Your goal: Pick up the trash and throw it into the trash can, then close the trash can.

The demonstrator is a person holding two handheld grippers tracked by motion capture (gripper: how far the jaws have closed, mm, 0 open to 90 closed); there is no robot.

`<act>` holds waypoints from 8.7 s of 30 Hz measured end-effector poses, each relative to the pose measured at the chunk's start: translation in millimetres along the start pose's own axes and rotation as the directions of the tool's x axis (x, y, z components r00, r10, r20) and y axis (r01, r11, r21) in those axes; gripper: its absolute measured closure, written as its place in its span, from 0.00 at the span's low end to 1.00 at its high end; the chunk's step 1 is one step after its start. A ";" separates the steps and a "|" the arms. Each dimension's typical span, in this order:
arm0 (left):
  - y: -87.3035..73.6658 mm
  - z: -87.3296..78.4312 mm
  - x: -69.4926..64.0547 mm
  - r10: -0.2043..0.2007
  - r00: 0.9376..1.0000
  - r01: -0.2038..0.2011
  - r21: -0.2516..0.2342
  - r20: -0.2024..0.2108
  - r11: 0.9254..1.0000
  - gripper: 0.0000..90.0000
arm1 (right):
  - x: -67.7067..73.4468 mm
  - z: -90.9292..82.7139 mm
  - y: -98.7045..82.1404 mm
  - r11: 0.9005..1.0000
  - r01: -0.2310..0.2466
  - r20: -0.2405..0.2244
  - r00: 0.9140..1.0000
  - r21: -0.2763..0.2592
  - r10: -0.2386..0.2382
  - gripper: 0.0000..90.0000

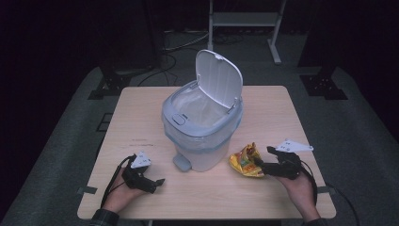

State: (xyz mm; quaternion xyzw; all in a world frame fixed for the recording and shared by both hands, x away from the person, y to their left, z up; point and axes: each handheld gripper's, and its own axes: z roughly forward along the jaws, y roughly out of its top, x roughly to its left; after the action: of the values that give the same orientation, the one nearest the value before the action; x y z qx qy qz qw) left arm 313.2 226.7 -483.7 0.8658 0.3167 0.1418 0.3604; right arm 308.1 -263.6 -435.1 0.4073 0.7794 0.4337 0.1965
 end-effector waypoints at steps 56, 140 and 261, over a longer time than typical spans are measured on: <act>-0.4 -0.5 0.5 0.002 1.000 -0.002 0.001 0.003 1.000 0.00 | -21.3 -22.9 27.1 1.000 0.015 -0.260 0.965 -0.025 -0.021 0.99; -5.3 -5.2 5.2 0.020 1.000 -0.020 0.000 0.022 1.000 0.00 | 8.0 -101.8 218.1 0.930 0.061 -0.531 0.807 -0.361 -0.259 0.99; -5.9 -6.2 4.2 0.018 1.000 -0.019 0.003 0.019 1.000 0.00 | -17.5 -41.7 233.6 0.942 0.006 -0.432 0.888 -0.337 -0.160 1.00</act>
State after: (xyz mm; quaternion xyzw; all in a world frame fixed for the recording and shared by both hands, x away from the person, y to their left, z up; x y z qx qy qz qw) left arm 310.8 235.9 -483.5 0.8707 0.3054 0.1363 0.3607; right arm 399.5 -231.0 -217.8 0.2224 0.7380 0.6303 0.0925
